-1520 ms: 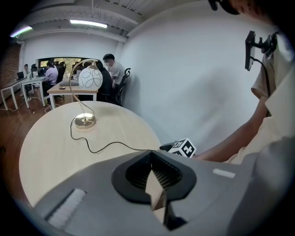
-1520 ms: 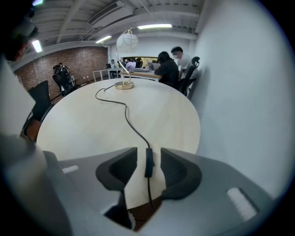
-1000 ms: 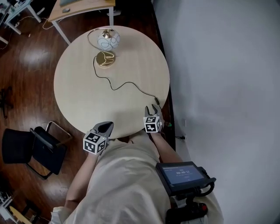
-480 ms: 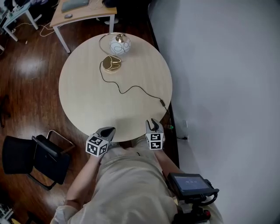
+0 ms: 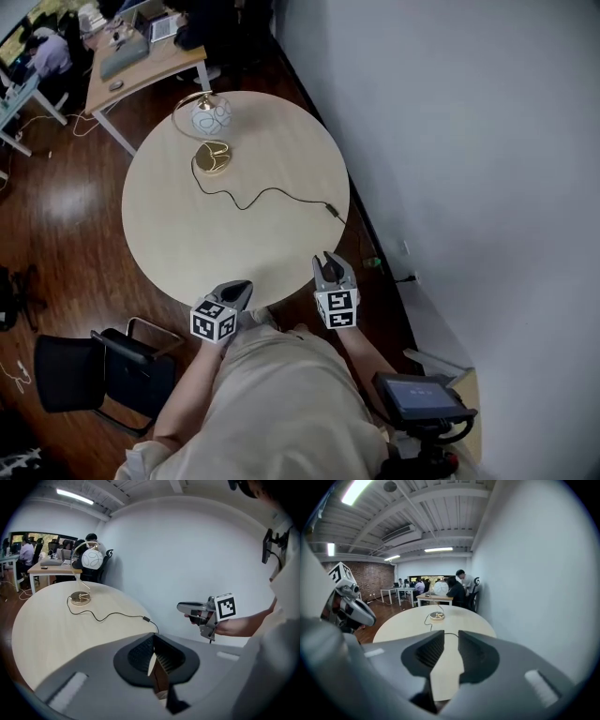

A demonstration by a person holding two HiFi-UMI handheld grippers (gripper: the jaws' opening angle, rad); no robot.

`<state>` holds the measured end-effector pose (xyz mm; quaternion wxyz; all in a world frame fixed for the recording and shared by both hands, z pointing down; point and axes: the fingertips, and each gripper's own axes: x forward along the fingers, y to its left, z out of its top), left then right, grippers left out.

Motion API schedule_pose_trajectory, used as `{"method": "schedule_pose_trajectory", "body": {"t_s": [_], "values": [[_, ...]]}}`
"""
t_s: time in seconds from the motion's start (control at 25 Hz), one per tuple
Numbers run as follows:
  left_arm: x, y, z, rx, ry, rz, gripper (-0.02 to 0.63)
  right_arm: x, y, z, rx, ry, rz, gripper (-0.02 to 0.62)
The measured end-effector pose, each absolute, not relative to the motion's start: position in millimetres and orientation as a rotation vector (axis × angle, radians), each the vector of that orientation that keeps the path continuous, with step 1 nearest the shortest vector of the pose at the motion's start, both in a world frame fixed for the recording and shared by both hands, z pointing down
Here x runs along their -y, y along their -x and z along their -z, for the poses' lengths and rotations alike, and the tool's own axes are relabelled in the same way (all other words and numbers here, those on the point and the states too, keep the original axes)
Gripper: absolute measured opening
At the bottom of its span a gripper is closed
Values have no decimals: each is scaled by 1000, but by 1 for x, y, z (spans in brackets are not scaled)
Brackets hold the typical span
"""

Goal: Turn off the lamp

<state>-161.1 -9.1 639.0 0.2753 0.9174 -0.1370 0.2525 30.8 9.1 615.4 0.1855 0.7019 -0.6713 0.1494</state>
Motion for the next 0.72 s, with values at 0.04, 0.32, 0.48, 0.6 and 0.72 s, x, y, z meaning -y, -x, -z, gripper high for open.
{"method": "schedule_pose_trajectory", "body": {"t_s": [0.04, 0.32, 0.48, 0.6, 0.72], "values": [[1, 154, -635, 354, -2470, -688, 3, -19, -36, -609, 1888, -2006, -427, 95], [-64, 108, -602, 227, -2534, -732, 5, -104, -62, -552, 1900, -2199, -468, 84], [-98, 97, -603, 228, -2536, -762, 3, -147, -70, -537, 1930, -2241, -501, 80], [-122, 95, -602, 244, -2543, -772, 4, -171, -72, -525, 1963, -2278, -531, 74], [-135, 98, -599, 290, -2529, -733, 5, -185, -67, -520, 1993, -2272, -532, 74]]}}
